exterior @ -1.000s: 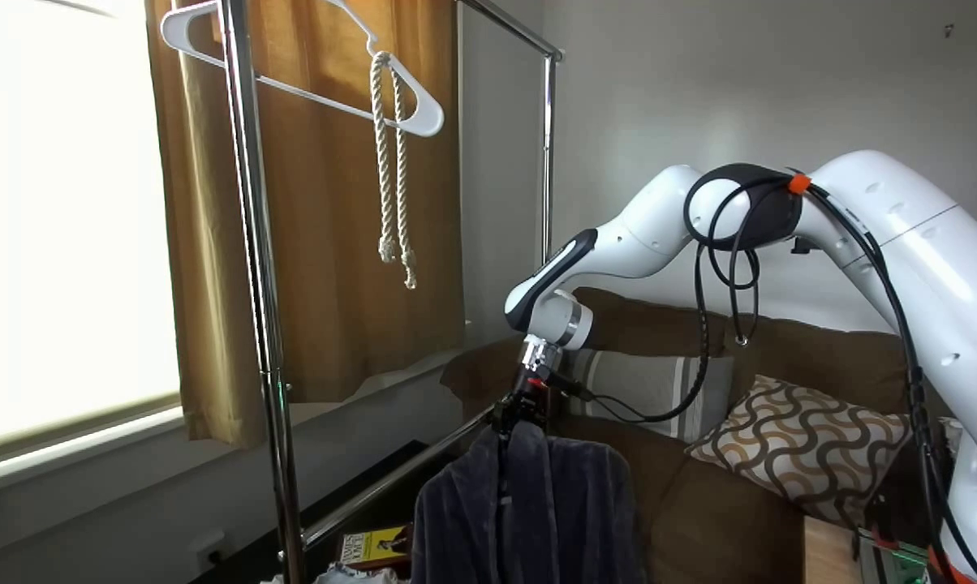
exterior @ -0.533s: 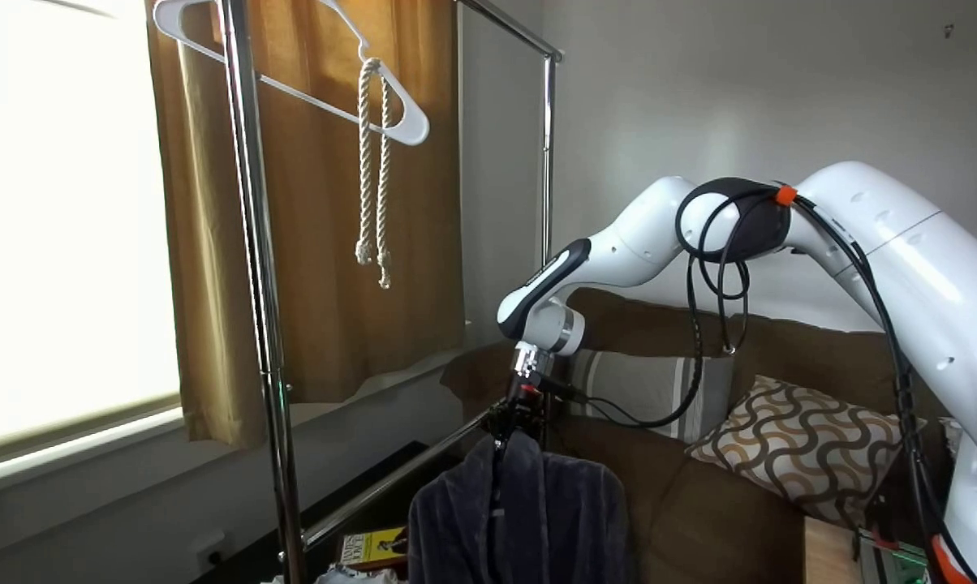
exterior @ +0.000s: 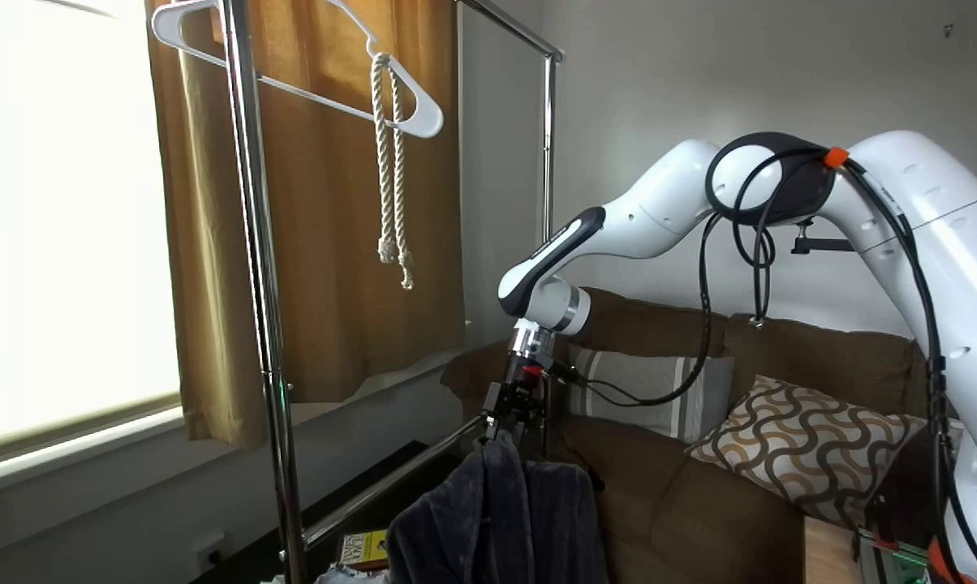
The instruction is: Move the hanger with the rob to the bottom rod
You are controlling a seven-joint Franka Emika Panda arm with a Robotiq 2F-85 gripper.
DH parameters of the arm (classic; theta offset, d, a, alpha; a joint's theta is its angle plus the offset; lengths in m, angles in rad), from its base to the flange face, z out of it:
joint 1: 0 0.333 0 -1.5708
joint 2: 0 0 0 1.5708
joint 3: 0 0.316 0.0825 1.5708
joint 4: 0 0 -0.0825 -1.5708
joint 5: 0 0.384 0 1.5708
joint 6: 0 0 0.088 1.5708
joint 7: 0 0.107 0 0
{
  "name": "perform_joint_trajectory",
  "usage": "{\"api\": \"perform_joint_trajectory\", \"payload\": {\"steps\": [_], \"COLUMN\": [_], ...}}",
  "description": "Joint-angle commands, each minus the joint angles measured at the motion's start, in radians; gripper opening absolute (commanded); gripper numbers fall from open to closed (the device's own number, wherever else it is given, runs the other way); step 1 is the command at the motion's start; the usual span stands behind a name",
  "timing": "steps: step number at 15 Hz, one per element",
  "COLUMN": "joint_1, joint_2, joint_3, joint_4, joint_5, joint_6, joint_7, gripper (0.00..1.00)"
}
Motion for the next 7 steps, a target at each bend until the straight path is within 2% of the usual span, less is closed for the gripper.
{"api": "perform_joint_trajectory", "payload": {"steps": [1,6,7], "joint_1": [0.010,0.062,0.054], "joint_2": [-0.191,-0.368,-0.271], "joint_3": [0.025,0.031,0.021], "joint_4": [-0.203,-0.339,-0.231], "joint_5": [-0.033,-0.121,-0.077], "joint_6": [0.066,0.042,0.023], "joint_7": [-0.134,-0.264,-0.218], "gripper": [1.00,1.00,0.99]}}
